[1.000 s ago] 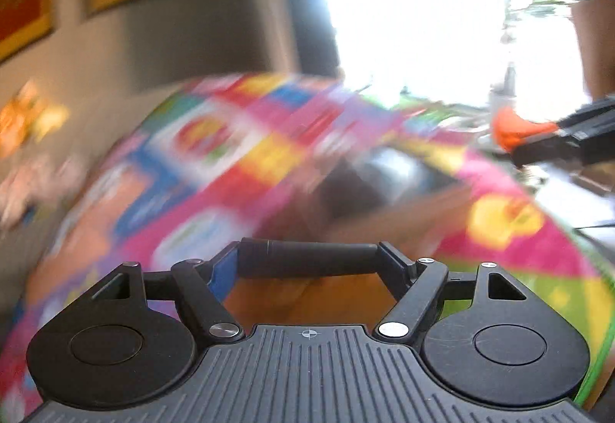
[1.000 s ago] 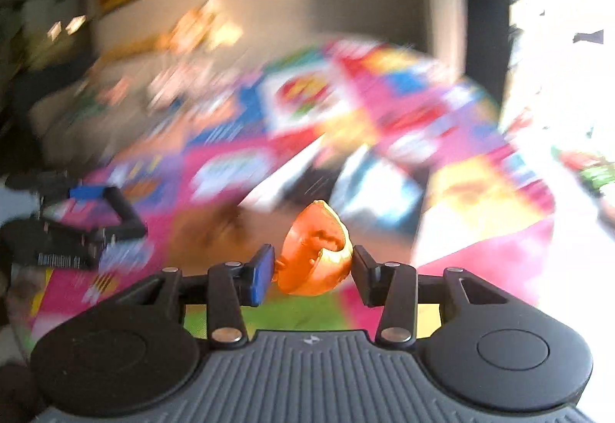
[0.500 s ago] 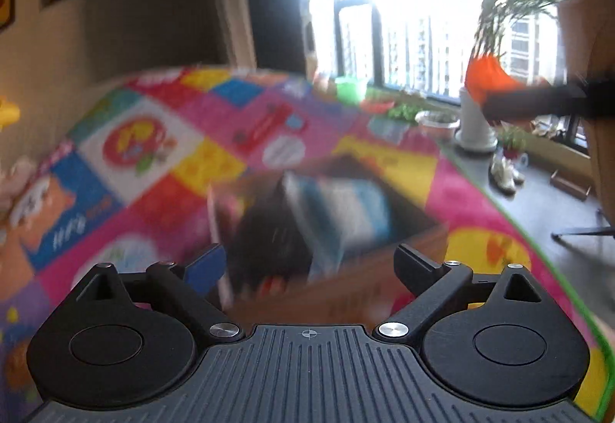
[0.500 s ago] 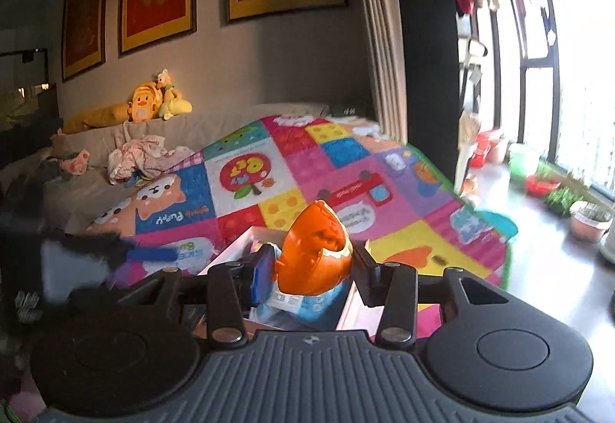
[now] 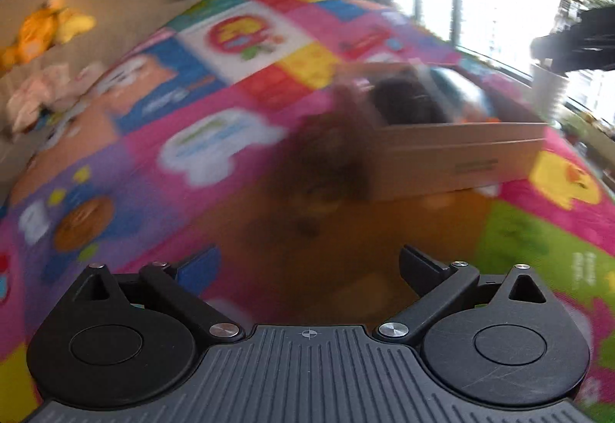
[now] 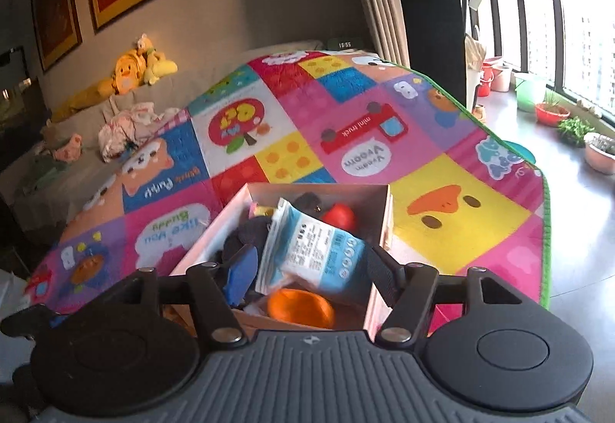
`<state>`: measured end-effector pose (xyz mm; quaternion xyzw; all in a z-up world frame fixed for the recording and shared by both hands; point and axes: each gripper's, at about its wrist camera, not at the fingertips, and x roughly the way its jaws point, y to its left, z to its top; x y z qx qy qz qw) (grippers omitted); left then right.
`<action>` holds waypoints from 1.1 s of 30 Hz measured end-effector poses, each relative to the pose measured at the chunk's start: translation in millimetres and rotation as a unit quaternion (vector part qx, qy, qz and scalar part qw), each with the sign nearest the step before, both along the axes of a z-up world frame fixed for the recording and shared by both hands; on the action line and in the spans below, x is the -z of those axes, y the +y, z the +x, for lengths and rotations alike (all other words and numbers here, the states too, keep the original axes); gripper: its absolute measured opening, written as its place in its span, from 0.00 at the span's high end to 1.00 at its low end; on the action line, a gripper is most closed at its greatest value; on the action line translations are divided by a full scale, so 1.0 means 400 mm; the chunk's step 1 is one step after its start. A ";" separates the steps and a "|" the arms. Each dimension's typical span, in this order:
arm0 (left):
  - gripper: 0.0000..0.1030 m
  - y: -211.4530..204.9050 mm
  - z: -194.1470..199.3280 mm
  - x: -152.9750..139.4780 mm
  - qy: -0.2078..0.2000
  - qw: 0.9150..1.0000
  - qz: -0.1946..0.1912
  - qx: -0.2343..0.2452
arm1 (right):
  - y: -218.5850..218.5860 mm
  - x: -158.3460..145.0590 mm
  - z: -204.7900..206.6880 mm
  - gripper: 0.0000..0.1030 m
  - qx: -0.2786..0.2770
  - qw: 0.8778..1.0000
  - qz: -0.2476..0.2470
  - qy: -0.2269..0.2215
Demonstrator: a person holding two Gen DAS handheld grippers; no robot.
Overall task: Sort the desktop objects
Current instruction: 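Move left gripper to the pink keychain toy while right moves to the white bottle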
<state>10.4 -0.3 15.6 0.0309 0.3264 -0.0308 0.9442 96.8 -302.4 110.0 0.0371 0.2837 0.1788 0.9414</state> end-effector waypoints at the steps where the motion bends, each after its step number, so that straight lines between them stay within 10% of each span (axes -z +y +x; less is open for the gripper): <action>1: 0.01 0.021 -0.004 0.003 -0.001 1.000 -0.008 -0.011 | 0.002 -0.004 -0.001 0.33 0.001 1.000 -0.004 0.001; 7: 0.01 0.080 -0.009 0.018 -0.018 0.999 -0.025 -0.042 | 0.110 -0.051 0.051 0.32 -0.021 0.999 -0.038 0.012; 12: 0.00 0.120 0.001 0.044 -0.001 0.996 -0.079 -0.052 | 0.316 -0.062 0.184 0.66 -0.087 0.991 -0.090 0.055; 16: 0.00 0.129 0.004 0.051 0.002 0.994 -0.094 -0.055 | 0.486 -0.006 0.309 0.70 -0.095 0.979 -0.152 0.101; 27: 0.00 0.132 0.000 0.053 0.001 0.994 -0.099 -0.054 | 0.772 0.243 0.470 0.79 -0.054 0.895 -0.425 0.124; 33: 0.00 0.137 -0.002 0.053 -0.002 0.993 -0.109 -0.054 | 0.780 0.239 0.410 0.82 -0.085 0.881 -0.446 0.132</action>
